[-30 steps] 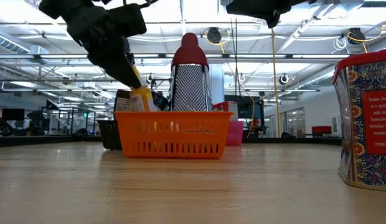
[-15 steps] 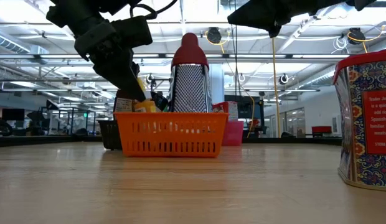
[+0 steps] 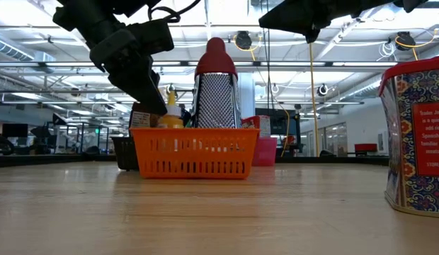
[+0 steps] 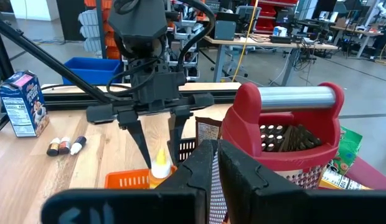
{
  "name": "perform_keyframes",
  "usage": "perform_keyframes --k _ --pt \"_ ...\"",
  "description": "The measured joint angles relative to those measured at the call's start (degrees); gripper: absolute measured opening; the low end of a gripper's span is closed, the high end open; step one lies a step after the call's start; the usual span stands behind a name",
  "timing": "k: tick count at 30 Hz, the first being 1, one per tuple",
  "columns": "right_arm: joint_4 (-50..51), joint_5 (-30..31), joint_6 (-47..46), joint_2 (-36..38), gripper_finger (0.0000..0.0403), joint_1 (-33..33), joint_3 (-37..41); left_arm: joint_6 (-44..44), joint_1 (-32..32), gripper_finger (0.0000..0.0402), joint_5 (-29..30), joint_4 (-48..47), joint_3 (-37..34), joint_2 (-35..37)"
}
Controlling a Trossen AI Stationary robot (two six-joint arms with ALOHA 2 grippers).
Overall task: Pick & Place Kitchen Items
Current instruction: Put the large yellow food coloring bottle into the orange bin, then put the blue food coloring bottle into the orange bin
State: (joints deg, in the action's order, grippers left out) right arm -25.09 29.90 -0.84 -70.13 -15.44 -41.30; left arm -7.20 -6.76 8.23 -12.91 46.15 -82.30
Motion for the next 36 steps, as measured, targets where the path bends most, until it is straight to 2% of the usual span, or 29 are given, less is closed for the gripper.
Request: perform_keyframes --k 4,8,13,21,27,36 --pt "-0.01 -0.01 0.0 0.0 0.0018 0.0 0.0 0.72 0.0 0.023 0.44 -0.01 0.0 0.05" --pt "0.01 -0.01 0.0 0.0 0.0018 0.0 0.0 1.19 0.0 0.0249 0.56 -0.07 0.0 0.83" --pt "0.01 -0.11 0.0 0.0 0.0018 0.0 0.0 2.89 0.0 0.0255 0.97 -2.12 0.13 4.25" --pt "-0.1 -0.17 -0.59 0.0 0.0018 0.0 -0.09 -0.35 -1.65 0.0255 0.76 -14.81 0.03 12.46" --pt "-0.29 -0.17 -0.56 0.0 0.0018 0.0 -0.09 -7.52 -6.74 0.0255 -2.17 -24.5 0.02 16.43" --pt "-0.38 -0.17 -0.59 0.0 0.0018 0.0 -0.09 -20.79 -19.2 0.0255 -3.86 -29.44 -0.02 14.03"
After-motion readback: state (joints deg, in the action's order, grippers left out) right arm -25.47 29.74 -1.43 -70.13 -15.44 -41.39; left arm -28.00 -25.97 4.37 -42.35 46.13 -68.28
